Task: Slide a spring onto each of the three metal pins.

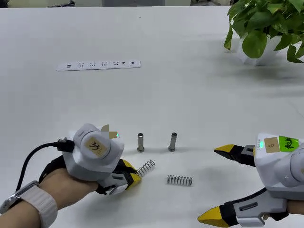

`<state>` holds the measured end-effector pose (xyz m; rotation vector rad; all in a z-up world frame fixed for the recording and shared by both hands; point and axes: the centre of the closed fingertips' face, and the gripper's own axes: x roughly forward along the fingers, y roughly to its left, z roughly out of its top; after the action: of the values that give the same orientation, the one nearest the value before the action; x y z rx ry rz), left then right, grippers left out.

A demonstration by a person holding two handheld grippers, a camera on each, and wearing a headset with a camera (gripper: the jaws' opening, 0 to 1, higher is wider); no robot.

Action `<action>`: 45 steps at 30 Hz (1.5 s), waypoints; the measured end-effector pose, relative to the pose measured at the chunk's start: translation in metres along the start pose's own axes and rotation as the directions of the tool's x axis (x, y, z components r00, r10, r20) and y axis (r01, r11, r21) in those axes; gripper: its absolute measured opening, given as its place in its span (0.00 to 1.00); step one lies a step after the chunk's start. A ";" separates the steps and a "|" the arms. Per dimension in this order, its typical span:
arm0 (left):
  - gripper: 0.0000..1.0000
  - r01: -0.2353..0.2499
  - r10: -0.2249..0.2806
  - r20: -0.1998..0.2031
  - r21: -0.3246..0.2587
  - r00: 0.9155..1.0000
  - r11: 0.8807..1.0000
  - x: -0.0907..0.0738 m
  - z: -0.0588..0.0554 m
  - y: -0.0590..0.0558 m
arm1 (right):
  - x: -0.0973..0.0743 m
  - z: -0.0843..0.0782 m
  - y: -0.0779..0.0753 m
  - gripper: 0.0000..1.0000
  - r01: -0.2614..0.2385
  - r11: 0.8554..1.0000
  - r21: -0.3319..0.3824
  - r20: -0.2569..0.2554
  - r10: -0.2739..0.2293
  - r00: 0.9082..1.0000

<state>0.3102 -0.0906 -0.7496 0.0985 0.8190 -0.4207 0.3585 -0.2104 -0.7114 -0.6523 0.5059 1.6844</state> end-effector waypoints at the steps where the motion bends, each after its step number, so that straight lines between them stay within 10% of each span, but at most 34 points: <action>1: 0.09 -0.002 0.002 0.008 -0.003 1.000 1.000 -0.001 0.000 0.000 | 0.001 0.001 0.001 0.90 -0.001 1.000 -0.001 0.000 0.001 1.000; 12: 0.10 0.019 -0.029 0.128 0.084 0.991 0.996 -0.019 0.015 -0.022 | 0.012 0.025 0.013 0.80 -0.064 0.998 -0.028 0.031 0.065 0.997; 25: 0.09 0.103 -0.135 0.140 0.218 0.981 0.971 -0.027 0.015 -0.054 | 0.021 0.055 0.028 0.59 -0.163 0.984 -0.066 0.064 0.167 0.984; 34: 0.09 0.133 -0.182 0.126 0.323 0.975 0.937 -0.031 0.013 -0.059 | 0.027 0.059 0.046 0.31 -0.271 0.960 -0.076 0.029 0.274 0.961; 45: 0.09 0.164 -0.229 0.125 0.393 0.965 0.905 -0.036 0.016 -0.064 | 0.034 0.060 0.055 0.22 -0.336 0.941 -0.026 0.021 0.337 0.941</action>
<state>0.2736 -0.1412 -0.7076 0.3387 0.5721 -0.7693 0.2911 -0.1579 -0.6894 -0.5827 0.6080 2.0201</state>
